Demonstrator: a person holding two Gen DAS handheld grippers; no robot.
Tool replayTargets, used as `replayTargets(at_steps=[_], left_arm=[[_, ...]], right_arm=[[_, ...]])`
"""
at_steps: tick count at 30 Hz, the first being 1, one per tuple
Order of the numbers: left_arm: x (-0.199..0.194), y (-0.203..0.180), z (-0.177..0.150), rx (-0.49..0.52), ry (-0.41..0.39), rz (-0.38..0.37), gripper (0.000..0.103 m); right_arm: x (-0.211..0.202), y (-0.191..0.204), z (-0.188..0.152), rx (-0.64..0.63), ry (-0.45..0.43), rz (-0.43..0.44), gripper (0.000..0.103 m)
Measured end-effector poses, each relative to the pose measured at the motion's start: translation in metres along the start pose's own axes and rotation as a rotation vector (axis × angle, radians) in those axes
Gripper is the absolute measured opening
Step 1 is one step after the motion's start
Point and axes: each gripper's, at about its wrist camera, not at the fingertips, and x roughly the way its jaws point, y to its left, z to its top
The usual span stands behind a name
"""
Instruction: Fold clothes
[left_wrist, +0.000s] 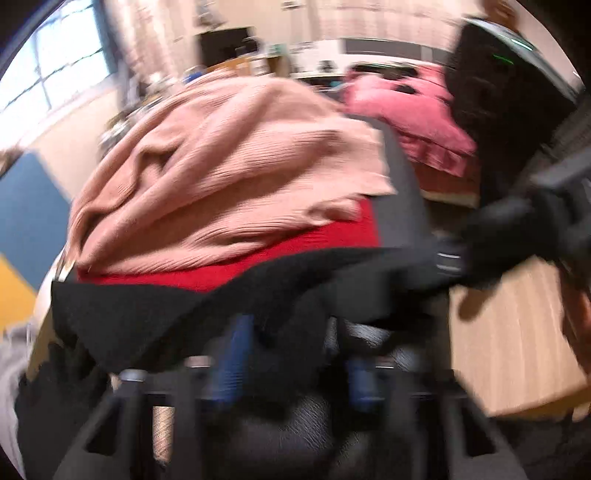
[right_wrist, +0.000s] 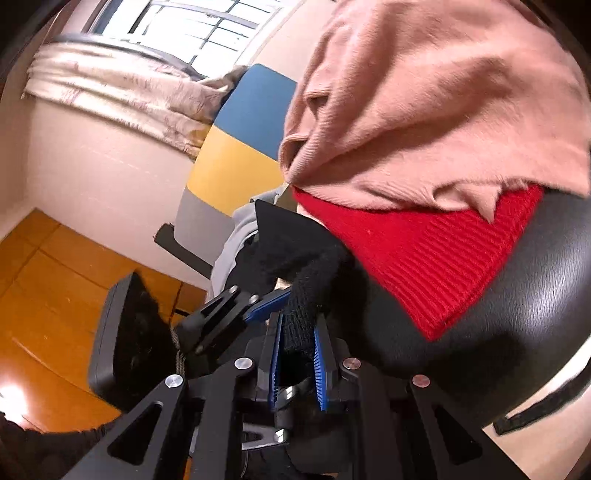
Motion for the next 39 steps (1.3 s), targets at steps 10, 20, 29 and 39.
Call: replayTargets(at_steps=[10,20,29,39], left_arm=[[-0.108,0.166,-0.042,-0.801,-0.329,-0.154,0.006],[-0.22,0.249,-0.223,-1.276,-0.556,-0.043,0.003],[-0.254,0.245,-0.34,-1.449,-0.58,0.063,0.002],[-0.286,0.285,-0.297,-1.306,-0.659,-0.038,0.002]], right_arm=[[-0.022,-0.002,0.002,0.075,-0.124,0.03,0.087],[0.078,0.065,-0.048,-0.139,0.165,0.022,0.087],[0.155,0.112,-0.104,-0.307,0.323,-0.043,0.087],[0.206,0.167,-0.121,-0.69,0.4,-0.087,0.087]])
